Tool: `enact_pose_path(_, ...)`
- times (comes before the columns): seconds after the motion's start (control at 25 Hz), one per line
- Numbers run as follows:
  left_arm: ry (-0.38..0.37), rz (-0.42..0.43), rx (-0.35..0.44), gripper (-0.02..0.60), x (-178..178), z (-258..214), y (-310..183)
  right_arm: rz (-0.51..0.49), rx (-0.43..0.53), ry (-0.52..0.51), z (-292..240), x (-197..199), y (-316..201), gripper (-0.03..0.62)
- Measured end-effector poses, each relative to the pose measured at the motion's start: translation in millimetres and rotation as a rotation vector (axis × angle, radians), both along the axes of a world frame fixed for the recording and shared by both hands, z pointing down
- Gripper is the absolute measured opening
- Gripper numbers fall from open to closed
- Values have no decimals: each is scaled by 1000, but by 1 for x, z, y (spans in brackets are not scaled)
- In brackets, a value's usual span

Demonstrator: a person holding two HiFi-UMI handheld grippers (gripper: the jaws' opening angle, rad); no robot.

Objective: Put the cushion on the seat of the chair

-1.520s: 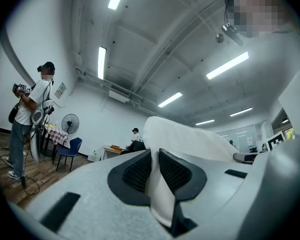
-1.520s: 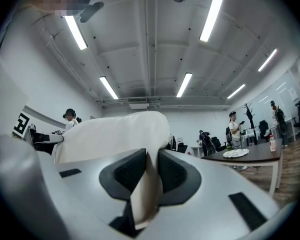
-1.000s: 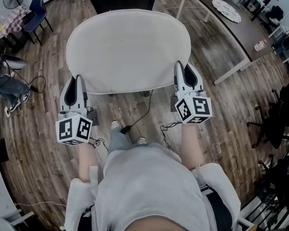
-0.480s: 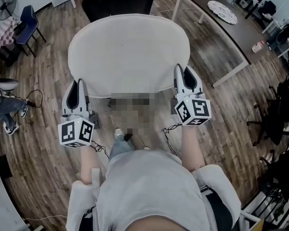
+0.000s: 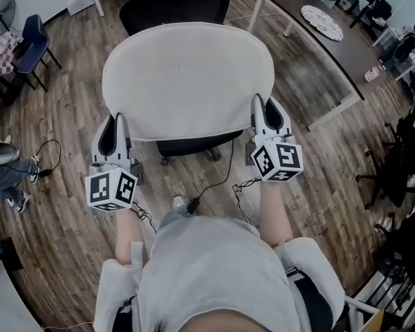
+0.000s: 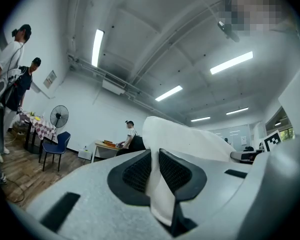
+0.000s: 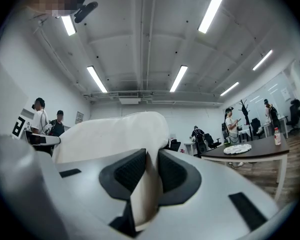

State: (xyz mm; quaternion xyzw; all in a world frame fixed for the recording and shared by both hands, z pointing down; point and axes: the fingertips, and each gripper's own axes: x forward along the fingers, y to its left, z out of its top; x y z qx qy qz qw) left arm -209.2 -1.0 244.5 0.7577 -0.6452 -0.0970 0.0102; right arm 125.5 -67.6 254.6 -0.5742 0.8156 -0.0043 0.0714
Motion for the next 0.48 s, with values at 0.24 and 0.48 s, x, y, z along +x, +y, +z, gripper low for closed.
enact_pose_path(0.24,3,31,3,55,-31,1,-32,29,-1,-8,0,-29,-23,63)
enact_pose_path(0.48,8,68,1,55,-56,4,-55,61,-1,-4,0,-52,-38,63)
